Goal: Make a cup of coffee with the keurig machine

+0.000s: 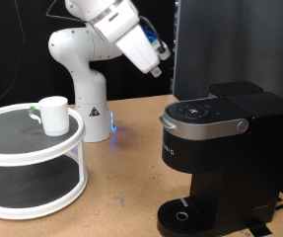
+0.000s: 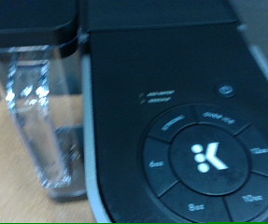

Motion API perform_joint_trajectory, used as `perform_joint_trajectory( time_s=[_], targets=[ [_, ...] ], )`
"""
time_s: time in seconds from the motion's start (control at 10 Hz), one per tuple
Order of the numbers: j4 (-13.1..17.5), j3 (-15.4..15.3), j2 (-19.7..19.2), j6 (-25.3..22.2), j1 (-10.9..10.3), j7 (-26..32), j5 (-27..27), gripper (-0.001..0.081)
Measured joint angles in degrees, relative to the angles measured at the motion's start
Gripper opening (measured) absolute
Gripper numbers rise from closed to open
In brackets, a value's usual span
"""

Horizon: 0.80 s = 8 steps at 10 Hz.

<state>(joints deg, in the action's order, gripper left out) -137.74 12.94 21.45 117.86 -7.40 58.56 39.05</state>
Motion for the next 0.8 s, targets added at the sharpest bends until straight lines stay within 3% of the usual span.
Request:
perform_joint_trajectory(
  time_s=[0.2,0.5,0.8],
  targets=[
    [-2.77,2.00,3.10,-1.58,0.72,1.39,0.68,0.0002],
    [-4.59,5.41,7.05,-9.18,2.78,4.70,-2.72,0.0002],
    [-5.46,6.20,8.40,-10.30,3.16,5.84,-3.31,0.0002]
  ],
)
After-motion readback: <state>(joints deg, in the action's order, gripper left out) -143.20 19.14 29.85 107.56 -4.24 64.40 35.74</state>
